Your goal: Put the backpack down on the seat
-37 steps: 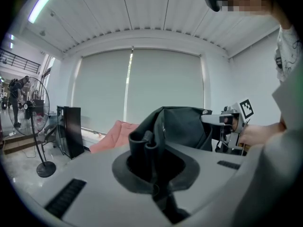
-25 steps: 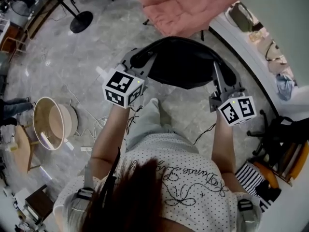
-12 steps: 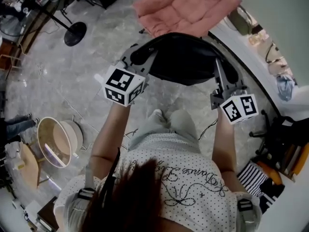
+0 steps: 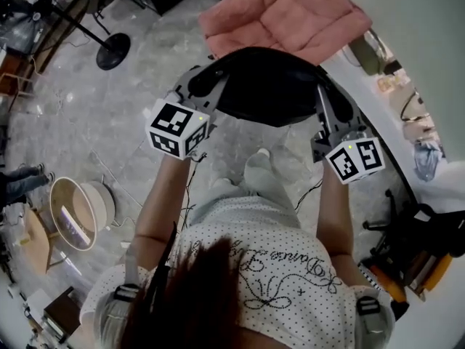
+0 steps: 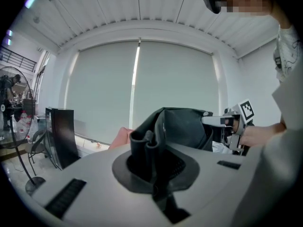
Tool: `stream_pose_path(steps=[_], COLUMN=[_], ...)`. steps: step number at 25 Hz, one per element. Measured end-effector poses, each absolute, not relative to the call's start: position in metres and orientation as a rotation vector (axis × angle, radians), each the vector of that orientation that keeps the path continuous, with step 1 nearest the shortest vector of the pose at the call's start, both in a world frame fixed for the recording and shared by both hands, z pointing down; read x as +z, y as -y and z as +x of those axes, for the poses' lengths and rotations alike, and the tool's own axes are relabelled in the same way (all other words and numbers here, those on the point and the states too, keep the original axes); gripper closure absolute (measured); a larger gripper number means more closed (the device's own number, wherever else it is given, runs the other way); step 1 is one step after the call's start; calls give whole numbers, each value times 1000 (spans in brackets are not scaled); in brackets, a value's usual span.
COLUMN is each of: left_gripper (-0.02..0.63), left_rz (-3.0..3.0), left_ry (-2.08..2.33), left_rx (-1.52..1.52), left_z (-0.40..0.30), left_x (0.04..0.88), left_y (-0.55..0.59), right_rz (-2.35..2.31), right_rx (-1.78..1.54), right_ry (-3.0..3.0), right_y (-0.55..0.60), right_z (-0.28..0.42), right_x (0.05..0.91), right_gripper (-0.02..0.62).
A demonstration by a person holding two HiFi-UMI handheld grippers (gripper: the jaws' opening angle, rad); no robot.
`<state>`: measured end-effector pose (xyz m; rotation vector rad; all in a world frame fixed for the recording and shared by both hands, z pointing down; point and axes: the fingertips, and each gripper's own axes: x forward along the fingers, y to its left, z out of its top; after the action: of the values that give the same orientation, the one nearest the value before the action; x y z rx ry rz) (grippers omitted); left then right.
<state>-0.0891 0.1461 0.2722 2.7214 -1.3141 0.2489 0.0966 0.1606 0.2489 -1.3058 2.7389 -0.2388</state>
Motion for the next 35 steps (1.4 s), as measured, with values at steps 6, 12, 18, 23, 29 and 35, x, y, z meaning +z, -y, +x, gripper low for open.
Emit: stream_pose_path(steps=[6, 12, 18, 23, 29, 35], left_gripper=[597, 597, 597, 597, 597, 597], left_rz=[2682, 2652, 2639, 2641, 2669, 2718], left_ry=[1393, 1439, 1453, 1442, 1381, 1293], left_rx=[225, 210, 205, 207, 212, 204], left_z=[-58, -35, -33, -42, -59, -92], left_x=[268, 263, 261, 267, 270, 262], left_y=[-90, -55, -24, 11, 82, 159], right_rz=[-1227, -1177, -1160, -1172, -1234, -1324], right_rx=[-228, -192, -186, -195, -194, -164], right_ry=[-2785, -2800, -2803, -2802, -2783, -2744], right_y=[-95, -49, -15, 18, 82, 149], right_z=[128, 151, 152, 143, 125, 91], right_x=[243, 235, 232, 237, 238, 227], right_gripper=[528, 526, 526, 526, 526, 526])
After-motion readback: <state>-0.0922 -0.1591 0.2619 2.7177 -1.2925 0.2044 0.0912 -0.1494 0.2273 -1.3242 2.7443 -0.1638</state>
